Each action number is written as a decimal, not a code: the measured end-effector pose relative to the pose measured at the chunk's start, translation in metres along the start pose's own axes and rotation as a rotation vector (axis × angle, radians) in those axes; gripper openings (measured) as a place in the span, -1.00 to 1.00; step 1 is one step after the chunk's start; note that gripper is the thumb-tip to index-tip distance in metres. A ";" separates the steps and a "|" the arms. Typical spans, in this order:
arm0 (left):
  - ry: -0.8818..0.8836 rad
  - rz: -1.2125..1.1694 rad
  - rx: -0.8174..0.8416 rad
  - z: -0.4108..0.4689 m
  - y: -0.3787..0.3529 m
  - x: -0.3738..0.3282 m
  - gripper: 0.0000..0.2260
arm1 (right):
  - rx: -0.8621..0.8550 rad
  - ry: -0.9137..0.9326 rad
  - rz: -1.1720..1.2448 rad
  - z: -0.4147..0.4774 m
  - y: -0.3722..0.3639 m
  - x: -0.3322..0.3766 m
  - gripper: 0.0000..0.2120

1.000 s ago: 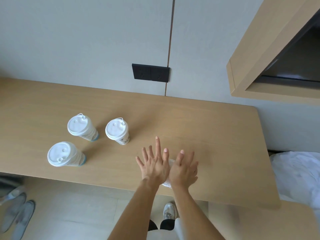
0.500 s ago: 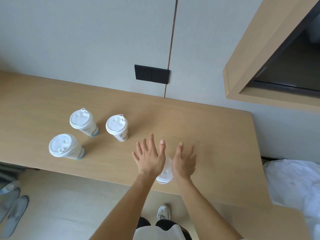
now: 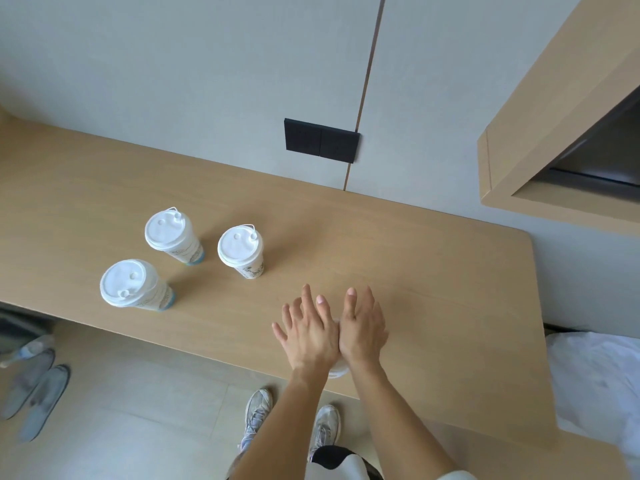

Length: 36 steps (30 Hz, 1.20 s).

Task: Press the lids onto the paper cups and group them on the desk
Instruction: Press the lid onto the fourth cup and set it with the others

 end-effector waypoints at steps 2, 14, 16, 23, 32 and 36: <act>-0.097 0.065 0.036 0.005 0.000 -0.004 -0.48 | -0.097 0.005 0.051 -0.007 0.004 -0.001 -0.48; -0.847 0.275 0.106 0.007 0.053 -0.029 -0.30 | -0.007 -0.061 0.190 -0.036 0.004 -0.016 -0.47; -0.842 0.265 0.075 -0.003 0.066 0.001 -0.12 | 0.013 0.052 0.027 -0.039 0.011 -0.015 -0.38; -0.347 0.707 0.278 -0.007 0.020 0.092 0.28 | 0.035 0.403 -0.506 -0.049 -0.015 0.020 0.09; -0.277 0.689 0.264 0.004 -0.006 0.081 0.20 | -0.139 0.508 -0.691 -0.044 -0.032 0.022 -0.10; -0.295 0.678 0.276 0.004 -0.007 0.078 0.21 | -0.152 0.495 -0.703 -0.041 -0.034 0.022 -0.14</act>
Point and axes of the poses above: each hand's wrist, its own z-axis towards the middle knuckle, its own y-axis out of the back of the hand, x = y × z, the point moved 5 cm from there along z, towards the middle knuckle, and after that the axes turned 11 degrees about x, right-handed, at the moved point
